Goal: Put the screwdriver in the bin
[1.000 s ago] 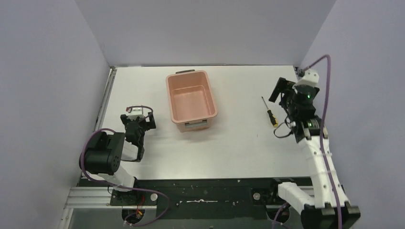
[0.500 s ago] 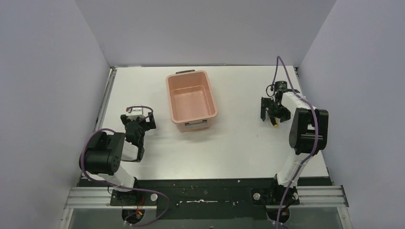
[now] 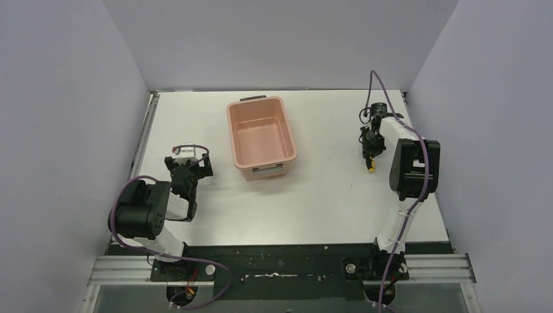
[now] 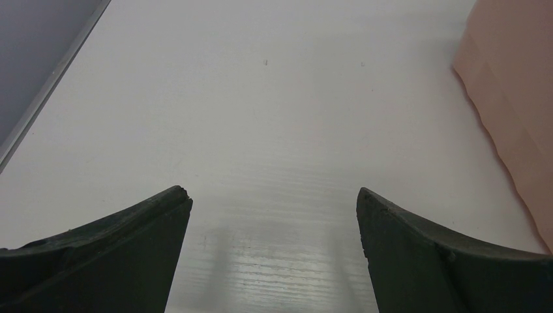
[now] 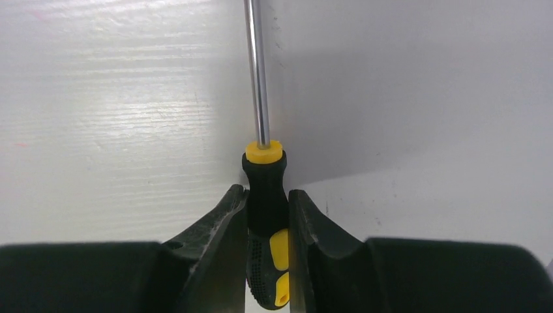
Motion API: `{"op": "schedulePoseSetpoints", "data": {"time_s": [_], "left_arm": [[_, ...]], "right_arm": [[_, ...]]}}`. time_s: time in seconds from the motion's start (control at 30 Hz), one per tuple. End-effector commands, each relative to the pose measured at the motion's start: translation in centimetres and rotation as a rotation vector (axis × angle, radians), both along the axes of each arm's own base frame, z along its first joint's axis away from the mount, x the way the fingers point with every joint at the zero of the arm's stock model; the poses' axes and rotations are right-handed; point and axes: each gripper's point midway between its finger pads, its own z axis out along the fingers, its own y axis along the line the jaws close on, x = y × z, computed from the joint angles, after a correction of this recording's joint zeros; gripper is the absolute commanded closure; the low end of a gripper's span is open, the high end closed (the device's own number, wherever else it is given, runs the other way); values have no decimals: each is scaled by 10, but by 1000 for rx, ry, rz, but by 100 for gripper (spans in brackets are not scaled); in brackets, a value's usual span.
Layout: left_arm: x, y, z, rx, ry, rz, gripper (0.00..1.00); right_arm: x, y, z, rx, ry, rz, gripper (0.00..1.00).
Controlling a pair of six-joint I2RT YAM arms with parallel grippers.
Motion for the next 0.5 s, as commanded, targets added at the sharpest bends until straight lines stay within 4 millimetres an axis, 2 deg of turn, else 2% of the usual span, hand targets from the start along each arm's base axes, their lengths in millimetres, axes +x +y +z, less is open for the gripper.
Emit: {"op": "schedulePoseSetpoints", "data": {"time_s": [0.0, 0.07, 0.13, 0.2, 0.27, 0.3, 0.33, 0.37, 0.47], "left_arm": [[3, 0, 9, 5, -33, -9, 3], [3, 0, 9, 5, -31, -8, 3], [3, 0, 9, 5, -31, -8, 3], [3, 0, 9, 6, -32, -9, 3], [3, 0, 9, 6, -33, -8, 3], [3, 0, 9, 6, -32, -8, 3], [3, 0, 9, 5, -33, -9, 3], [3, 0, 9, 5, -32, -9, 3], [3, 0, 9, 6, -31, -7, 3]], "right_arm": [[33, 13, 71, -6, -135, -14, 100], [48, 22, 121, 18, -232, -47, 100], [57, 53, 163, 83, -310, -42, 100], [64, 93, 201, 191, -389, -7, 100], [68, 144, 233, 300, -471, 47, 100], [67, 180, 247, 352, -511, 99, 100], [67, 202, 258, 389, -550, 121, 100], [61, 242, 270, 433, -587, 181, 100], [46, 326, 281, 497, -657, 317, 100]]}}
